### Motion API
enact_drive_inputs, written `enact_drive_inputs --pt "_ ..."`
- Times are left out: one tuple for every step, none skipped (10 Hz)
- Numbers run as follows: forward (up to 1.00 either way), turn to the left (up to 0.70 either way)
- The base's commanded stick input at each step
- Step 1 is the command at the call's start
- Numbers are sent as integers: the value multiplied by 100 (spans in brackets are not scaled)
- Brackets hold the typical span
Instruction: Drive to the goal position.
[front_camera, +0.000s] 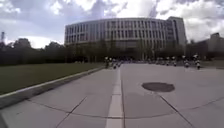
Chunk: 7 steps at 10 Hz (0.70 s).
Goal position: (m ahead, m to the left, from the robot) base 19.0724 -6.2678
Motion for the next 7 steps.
enact_drive_inputs --pt "70 -2" --pt "70 -2" --pt "70 -1" --pt "70 0" --pt "70 0" --pt "70 0" --pt "70 0"
